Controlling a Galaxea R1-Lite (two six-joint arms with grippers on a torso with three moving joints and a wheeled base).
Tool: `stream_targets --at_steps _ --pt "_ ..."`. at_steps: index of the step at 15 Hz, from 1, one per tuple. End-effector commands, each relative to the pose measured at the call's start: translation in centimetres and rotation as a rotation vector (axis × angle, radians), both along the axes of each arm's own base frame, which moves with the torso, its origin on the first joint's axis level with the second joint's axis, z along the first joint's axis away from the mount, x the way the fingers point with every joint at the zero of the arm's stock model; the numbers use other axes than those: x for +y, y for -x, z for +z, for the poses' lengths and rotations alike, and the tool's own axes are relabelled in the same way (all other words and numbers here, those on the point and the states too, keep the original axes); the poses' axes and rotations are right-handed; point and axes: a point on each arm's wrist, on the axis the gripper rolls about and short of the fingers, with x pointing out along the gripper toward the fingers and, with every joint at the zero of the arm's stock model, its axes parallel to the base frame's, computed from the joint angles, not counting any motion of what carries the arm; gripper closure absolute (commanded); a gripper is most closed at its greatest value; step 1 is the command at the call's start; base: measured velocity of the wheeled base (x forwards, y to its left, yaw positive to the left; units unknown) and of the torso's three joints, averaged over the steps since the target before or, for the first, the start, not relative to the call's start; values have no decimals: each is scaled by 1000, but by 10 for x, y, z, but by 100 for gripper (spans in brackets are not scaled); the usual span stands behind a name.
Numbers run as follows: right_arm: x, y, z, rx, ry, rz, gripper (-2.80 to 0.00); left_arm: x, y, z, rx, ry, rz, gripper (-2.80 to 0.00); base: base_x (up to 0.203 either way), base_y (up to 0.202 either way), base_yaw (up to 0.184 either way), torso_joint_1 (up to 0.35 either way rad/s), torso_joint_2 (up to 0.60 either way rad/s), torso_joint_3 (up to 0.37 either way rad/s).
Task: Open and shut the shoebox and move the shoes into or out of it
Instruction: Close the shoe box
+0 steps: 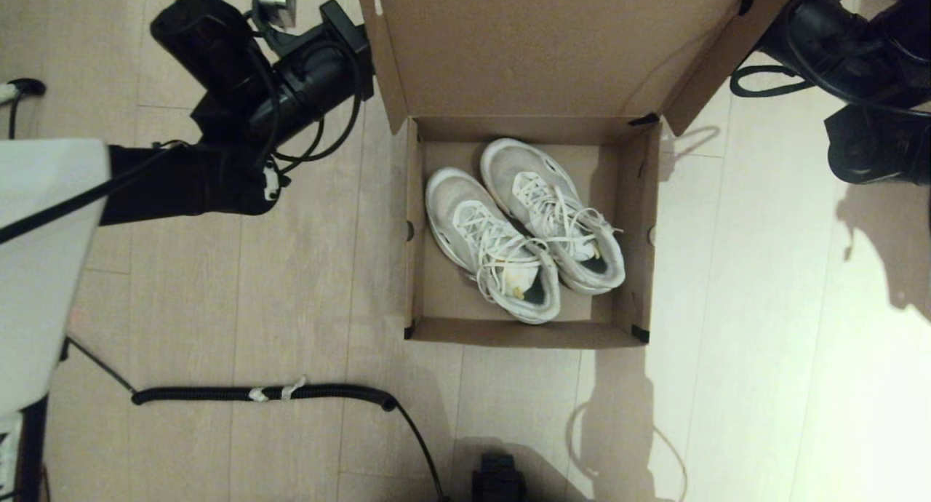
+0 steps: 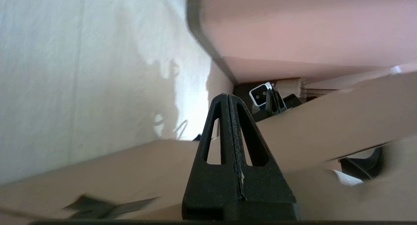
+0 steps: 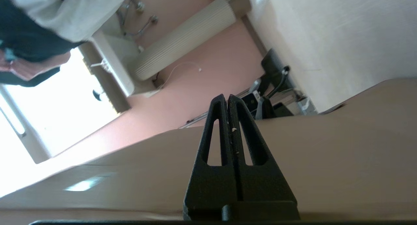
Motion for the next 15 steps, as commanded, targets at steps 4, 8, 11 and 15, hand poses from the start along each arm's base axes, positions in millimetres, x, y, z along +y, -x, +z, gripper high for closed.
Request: stream_targets --at_steps 4,8,11,15 --pt "-1 54 28 -24 7 13 0 1 42 33 -44 25 -34 0 0 0 0 0 0 0" --pt "-1 106 32 -11 9 16 0 9 93 46 -25 18 -64 0 0 0 0 0 0 0" --pt "0 151 33 -14 16 22 0 15 135 43 10 4 -95 0 0 0 0 0 0 0" --pt "0 231 26 -36 42 40 0 35 207 40 17 -1 -136 0 0 0 0 0 0 0"
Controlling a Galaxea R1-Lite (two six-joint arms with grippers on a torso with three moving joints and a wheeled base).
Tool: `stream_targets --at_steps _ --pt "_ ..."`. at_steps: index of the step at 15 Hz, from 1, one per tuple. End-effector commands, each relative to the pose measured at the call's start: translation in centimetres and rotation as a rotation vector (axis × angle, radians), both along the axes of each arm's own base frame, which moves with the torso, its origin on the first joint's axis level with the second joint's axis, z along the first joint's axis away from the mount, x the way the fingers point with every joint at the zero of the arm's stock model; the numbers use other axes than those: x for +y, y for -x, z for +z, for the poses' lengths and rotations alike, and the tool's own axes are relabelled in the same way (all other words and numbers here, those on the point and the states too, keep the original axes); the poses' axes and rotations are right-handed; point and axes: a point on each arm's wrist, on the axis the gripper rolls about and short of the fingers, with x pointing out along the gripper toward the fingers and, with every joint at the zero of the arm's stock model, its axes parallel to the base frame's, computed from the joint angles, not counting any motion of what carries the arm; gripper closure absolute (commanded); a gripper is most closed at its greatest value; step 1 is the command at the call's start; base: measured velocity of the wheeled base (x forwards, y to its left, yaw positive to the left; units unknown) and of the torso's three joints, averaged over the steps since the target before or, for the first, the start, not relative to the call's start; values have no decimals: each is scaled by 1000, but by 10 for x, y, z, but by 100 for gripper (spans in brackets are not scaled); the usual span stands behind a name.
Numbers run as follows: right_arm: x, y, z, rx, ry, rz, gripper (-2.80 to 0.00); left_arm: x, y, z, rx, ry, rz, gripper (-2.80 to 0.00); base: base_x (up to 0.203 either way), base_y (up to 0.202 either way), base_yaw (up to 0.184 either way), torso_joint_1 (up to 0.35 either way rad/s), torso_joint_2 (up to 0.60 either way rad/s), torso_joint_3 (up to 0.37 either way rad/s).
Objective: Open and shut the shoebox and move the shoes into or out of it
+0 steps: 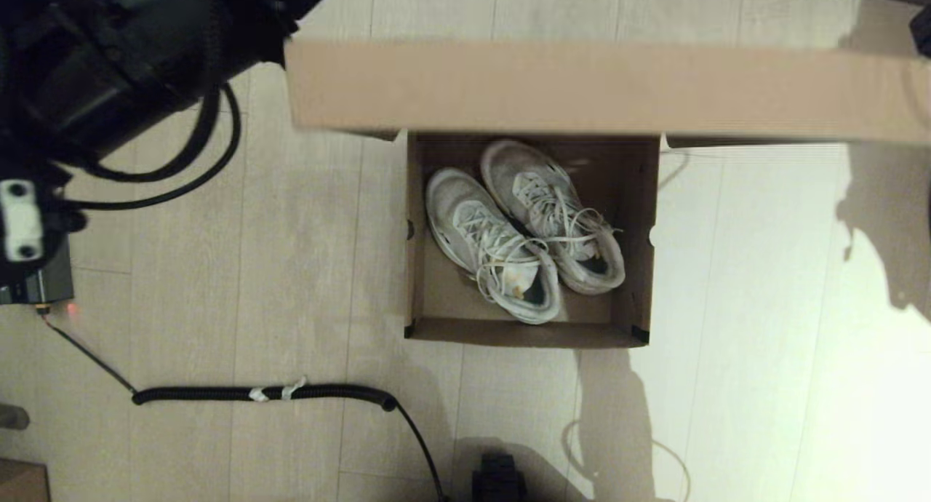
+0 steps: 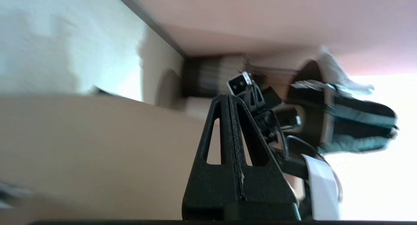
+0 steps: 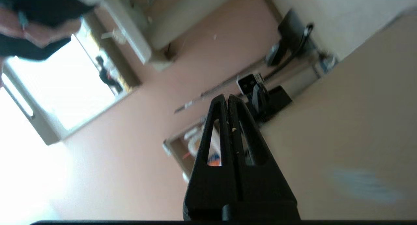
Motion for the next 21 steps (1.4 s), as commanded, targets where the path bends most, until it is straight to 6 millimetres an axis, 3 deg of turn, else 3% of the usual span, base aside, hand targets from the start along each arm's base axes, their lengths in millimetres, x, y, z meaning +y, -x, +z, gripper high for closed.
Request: stream_targets --at_steps 1,5,7,8,11,13,16,19,21 --pt "0 62 7 -81 5 10 0 23 55 11 -57 29 -17 0 0 0 0 0 0 0" --pt "-3 134 -21 -115 16 -45 0 64 126 7 -84 45 34 0 0 0 0 0 0 0" --pt "-10 138 -30 -101 23 -170 0 85 137 1 -39 22 188 0 0 0 0 0 0 0" --pt "-14 132 -31 -91 27 -219 0 92 135 -1 -11 10 254 0 0 0 0 0 0 0" --pt "-37 85 -37 -112 111 -391 0 105 91 -24 80 -130 491 0 0 0 0 0 0 0" --pt "-45 68 -52 -200 245 -499 0 105 69 -56 40 -342 649 0 0 0 0 0 0 0" --pt "-50 53 -84 -194 427 -578 0 92 45 -110 4 -671 791 0 0 0 0 0 0 0" --pt "-55 44 -121 -263 748 -737 0 81 43 -119 4 -743 838 0 0 0 0 0 0 0" --pt "-51 43 -139 -212 987 -867 0 75 44 -121 33 -761 907 0 0 0 0 0 0 0"
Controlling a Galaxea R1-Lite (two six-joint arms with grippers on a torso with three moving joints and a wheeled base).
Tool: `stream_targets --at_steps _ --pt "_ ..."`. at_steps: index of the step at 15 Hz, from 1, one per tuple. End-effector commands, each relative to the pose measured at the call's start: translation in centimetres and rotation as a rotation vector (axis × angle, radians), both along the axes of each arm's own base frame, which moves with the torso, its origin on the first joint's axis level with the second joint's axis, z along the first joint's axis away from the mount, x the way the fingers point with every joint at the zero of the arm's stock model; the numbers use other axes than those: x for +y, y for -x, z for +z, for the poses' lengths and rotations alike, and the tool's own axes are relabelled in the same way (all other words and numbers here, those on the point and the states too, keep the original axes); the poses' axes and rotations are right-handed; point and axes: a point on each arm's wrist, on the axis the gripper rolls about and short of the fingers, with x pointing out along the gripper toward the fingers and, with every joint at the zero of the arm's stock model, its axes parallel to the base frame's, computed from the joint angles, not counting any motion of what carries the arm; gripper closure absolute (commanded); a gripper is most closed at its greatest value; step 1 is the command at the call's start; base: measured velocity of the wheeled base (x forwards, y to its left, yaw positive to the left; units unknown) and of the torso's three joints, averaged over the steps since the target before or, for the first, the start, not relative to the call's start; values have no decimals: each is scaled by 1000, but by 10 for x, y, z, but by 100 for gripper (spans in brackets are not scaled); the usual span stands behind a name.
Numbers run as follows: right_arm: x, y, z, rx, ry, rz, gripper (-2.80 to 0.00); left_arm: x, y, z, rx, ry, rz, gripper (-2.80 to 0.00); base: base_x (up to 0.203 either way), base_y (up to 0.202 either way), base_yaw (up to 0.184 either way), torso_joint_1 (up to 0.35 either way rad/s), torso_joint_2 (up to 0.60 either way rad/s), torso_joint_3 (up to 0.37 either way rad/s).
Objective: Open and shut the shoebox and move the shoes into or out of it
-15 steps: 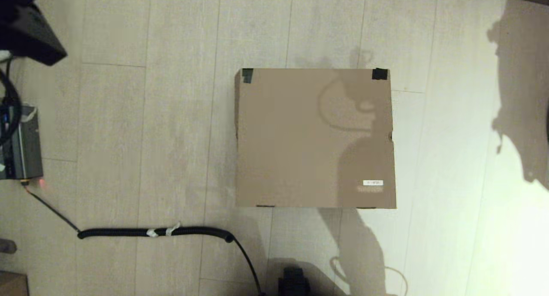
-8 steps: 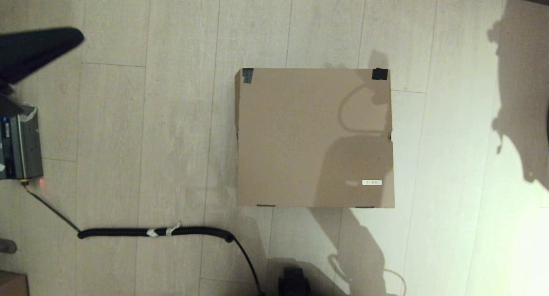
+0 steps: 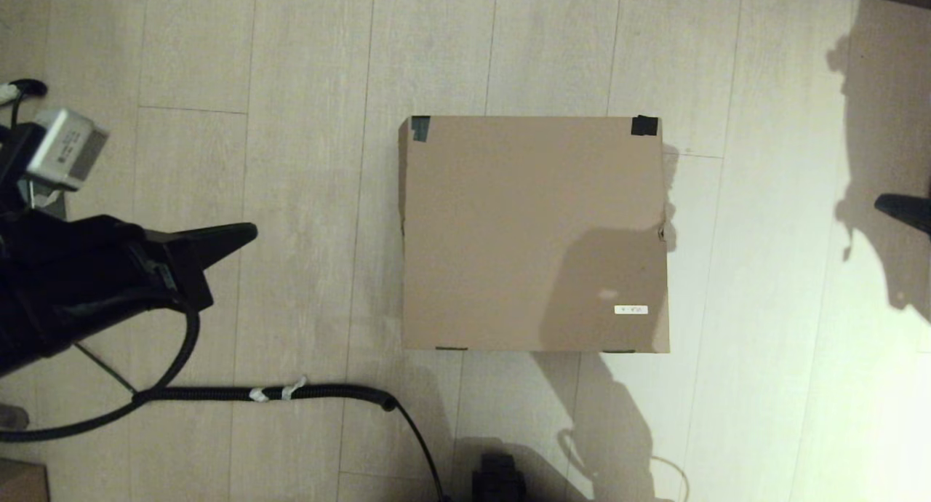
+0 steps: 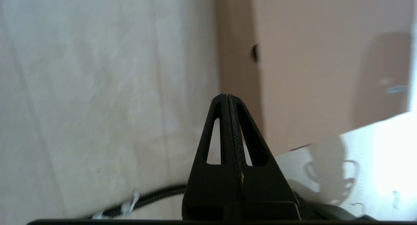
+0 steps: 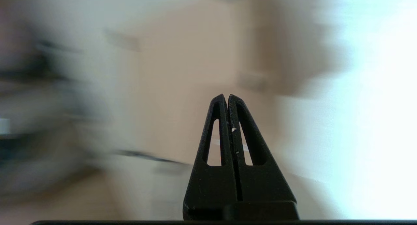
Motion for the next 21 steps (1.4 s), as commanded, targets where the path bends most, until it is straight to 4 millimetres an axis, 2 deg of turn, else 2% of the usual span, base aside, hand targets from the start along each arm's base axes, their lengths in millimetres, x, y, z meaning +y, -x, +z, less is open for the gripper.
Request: stream_targets --at_steps 1,3,6,7,9,12,15,16,18,21 --pt "10 0 -11 29 238 -110 0 -8 -2 -5 19 -17 75 0 0 0 0 0 0 0" --pt "34 4 -13 86 309 -194 0 -10 3 -17 44 -58 205 0 0 0 0 0 0 0" --pt "71 10 -23 176 438 -343 0 -5 16 -32 66 -112 282 0 0 0 0 0 0 0" --pt "79 9 -30 208 477 -364 0 -9 16 -34 73 -112 262 0 0 0 0 0 0 0" --pt "95 -5 -43 263 523 -319 0 -27 10 -37 96 -85 178 0 0 0 0 0 0 0" --pt "132 -30 -58 245 534 -206 0 -75 -12 -52 152 -50 26 0 0 0 0 0 0 0" --pt "167 -56 -76 200 514 -146 0 -125 -41 -69 152 -51 -23 0 0 0 0 0 0 0" --pt "173 -59 -81 200 516 -133 0 -139 -47 -71 140 -47 -27 0 0 0 0 0 0 0" --pt "176 -57 -87 210 524 -112 0 -159 -42 -80 148 -61 -62 0 0 0 0 0 0 0" --pt "181 -59 -98 250 524 -84 0 -167 -46 -103 188 -92 -68 0 0 0 0 0 0 0"
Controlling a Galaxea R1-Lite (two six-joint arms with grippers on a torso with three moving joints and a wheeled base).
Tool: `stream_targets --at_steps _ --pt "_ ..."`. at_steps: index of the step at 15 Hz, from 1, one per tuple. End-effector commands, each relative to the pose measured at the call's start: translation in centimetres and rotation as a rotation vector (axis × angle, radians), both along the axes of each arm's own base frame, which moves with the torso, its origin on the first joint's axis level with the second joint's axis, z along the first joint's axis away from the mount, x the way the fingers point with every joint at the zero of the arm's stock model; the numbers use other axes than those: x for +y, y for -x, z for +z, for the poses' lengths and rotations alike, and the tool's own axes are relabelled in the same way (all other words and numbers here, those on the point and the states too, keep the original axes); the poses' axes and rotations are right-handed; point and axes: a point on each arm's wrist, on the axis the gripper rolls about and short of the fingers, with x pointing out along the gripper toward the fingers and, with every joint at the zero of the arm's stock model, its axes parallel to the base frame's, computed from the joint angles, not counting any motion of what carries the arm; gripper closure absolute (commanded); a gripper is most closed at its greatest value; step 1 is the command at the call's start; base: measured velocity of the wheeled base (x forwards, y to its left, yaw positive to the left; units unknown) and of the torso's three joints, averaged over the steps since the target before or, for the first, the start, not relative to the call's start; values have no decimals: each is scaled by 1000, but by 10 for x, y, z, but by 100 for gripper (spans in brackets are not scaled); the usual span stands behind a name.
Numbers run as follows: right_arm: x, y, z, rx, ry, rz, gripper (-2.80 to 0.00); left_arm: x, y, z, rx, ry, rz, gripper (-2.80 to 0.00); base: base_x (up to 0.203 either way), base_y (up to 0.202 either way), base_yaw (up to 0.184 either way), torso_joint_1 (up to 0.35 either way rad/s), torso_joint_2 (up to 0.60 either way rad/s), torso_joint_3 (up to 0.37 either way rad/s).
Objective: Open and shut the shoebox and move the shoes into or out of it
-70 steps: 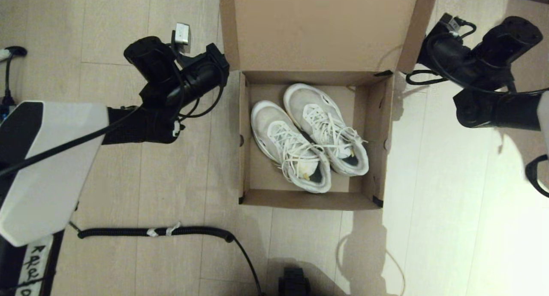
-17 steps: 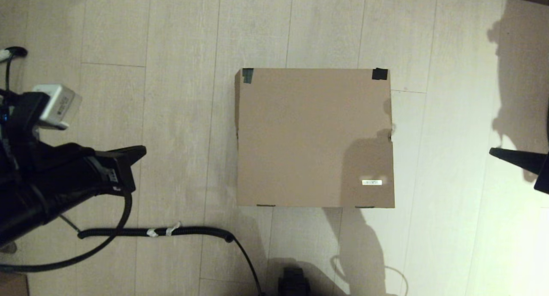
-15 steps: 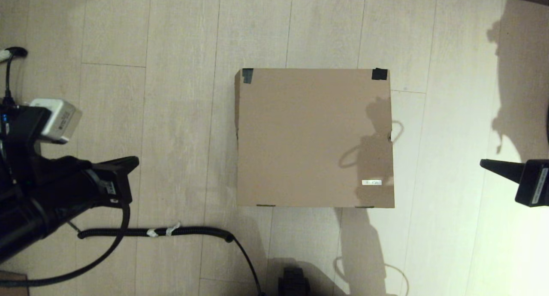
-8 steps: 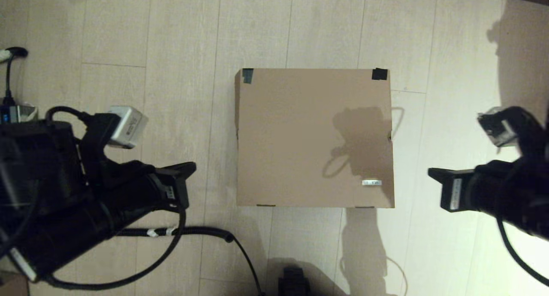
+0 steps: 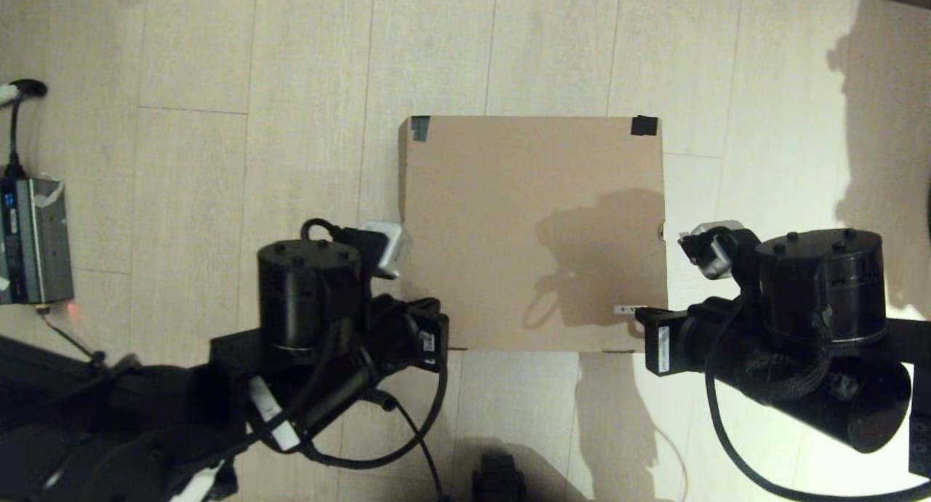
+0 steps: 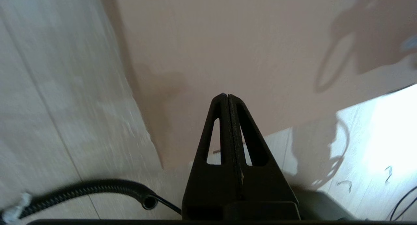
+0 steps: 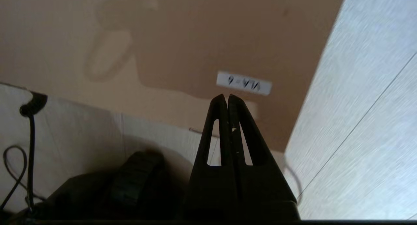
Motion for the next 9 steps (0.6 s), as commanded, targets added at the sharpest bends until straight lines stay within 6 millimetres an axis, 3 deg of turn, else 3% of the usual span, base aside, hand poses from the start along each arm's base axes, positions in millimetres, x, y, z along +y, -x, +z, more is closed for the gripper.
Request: stream_targets --at_steps 1,5,9 --pt "6 -3 -14 44 27 9 0 -9 -7 -25 38 -38 -4 0 0 0 0 0 0 0" --pt "14 -5 -35 60 12 16 0 -17 -9 -48 40 -43 -15 0 0 0 0 0 0 0" --pt "18 -7 -46 60 18 20 0 -20 -9 -53 42 -50 -1 0 0 0 0 0 0 0"
